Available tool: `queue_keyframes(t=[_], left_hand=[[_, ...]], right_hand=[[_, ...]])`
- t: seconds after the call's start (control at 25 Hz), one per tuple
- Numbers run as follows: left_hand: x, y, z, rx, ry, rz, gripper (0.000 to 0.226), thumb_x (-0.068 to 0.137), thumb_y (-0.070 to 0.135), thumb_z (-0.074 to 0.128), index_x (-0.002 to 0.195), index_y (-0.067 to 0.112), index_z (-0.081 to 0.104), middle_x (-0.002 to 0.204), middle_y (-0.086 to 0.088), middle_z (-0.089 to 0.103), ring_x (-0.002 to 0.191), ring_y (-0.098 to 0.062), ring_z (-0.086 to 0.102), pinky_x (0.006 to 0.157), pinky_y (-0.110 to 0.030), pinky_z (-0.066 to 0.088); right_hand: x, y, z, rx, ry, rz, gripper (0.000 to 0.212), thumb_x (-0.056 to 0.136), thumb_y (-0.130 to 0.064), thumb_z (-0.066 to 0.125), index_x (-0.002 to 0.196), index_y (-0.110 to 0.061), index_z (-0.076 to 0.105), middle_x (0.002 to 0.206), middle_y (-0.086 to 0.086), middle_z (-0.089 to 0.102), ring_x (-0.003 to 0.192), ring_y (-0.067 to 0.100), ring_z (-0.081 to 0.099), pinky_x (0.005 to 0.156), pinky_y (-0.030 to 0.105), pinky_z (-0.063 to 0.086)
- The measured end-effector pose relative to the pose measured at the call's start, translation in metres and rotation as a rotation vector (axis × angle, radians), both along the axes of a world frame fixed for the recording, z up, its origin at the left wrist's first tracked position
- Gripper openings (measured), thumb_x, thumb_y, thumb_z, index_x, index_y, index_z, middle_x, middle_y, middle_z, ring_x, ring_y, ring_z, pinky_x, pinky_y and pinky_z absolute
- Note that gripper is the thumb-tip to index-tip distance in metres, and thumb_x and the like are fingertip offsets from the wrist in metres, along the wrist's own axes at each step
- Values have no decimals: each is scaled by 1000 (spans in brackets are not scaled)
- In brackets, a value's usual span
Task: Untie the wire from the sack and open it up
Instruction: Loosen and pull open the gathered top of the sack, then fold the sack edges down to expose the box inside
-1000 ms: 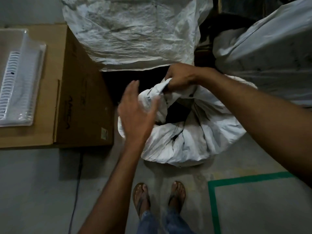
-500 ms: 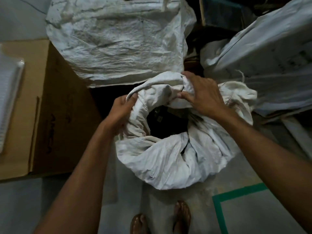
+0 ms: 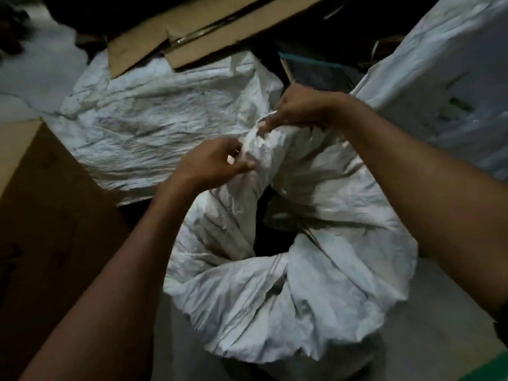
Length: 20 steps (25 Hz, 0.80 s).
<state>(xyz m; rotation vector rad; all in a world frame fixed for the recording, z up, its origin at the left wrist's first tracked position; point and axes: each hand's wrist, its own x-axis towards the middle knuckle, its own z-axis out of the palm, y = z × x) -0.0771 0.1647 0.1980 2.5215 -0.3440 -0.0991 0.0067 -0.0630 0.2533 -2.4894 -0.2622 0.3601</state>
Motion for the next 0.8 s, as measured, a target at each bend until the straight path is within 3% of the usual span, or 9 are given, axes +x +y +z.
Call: queue_keyframes(t=[0.08,0.2,0.28,0.4,0.52,0.6,0.68,0.72,0.8], left_hand=[[19,-6,-17,175,-174,72,60,86,71,60,129,30,53,133,0,56,121,-24,58,96,-42,48],[29,-9,-44,209,-182,114,95,81,84,51,151,24,29,155,-8,35,139,-31,42,112,-56,35],[29,-16,-54,76,-172,155,73,91,74,50,141,21,43,141,-11,53,122,-32,57,96,-47,47],[20,-27,-47,-41,-347,253,51,105,53,37,109,13,68,105,-17,70,98,-34,67,80,-42,52],[9,-25,-17,-393,-209,413,39,105,38,45,107,8,69,101,-18,69,95,-33,68,81,-39,54],[-5,-16,9,-602,-47,543,26,104,35,50,105,11,61,90,-12,63,80,-29,64,67,-42,54],[-22,-2,19,-771,52,654,20,101,35,56,100,15,58,85,-7,60,73,-24,60,54,-40,49],[-28,7,18,-800,67,674,18,101,35,58,100,17,58,86,-5,61,74,-23,60,55,-39,49],[-42,29,8,-727,47,672,18,100,36,59,99,17,59,94,-6,63,78,-20,61,68,-39,53]], right_hand=[[2,-8,-4,39,-260,3,45,68,-56,86,69,-13,72,57,-12,63,50,-1,58,54,25,47],[-8,-29,-14,144,-420,4,31,76,-44,85,93,-18,78,83,-4,76,78,7,73,74,31,62],[-20,-39,-16,107,-515,-24,31,80,-43,82,102,-22,76,93,-7,75,88,7,72,82,33,61],[-57,-43,-32,-330,-726,-195,64,79,-55,76,133,-26,57,132,3,60,125,23,53,102,44,42],[-118,-55,-78,-272,-498,-618,105,75,-68,70,156,-22,20,162,18,20,148,42,18,112,65,19],[-154,-67,-118,-66,-278,-801,106,77,-65,71,156,-18,17,160,21,21,147,45,21,113,65,24],[-160,-70,-145,86,-278,-777,71,83,-58,69,136,-16,50,138,17,55,127,40,52,97,49,47],[-154,-68,-144,132,-324,-733,57,84,-59,67,120,-15,62,120,15,66,112,38,62,83,41,50],[-140,-64,-121,208,-371,-613,55,82,-63,68,97,-10,69,94,13,70,90,33,67,67,33,45]])
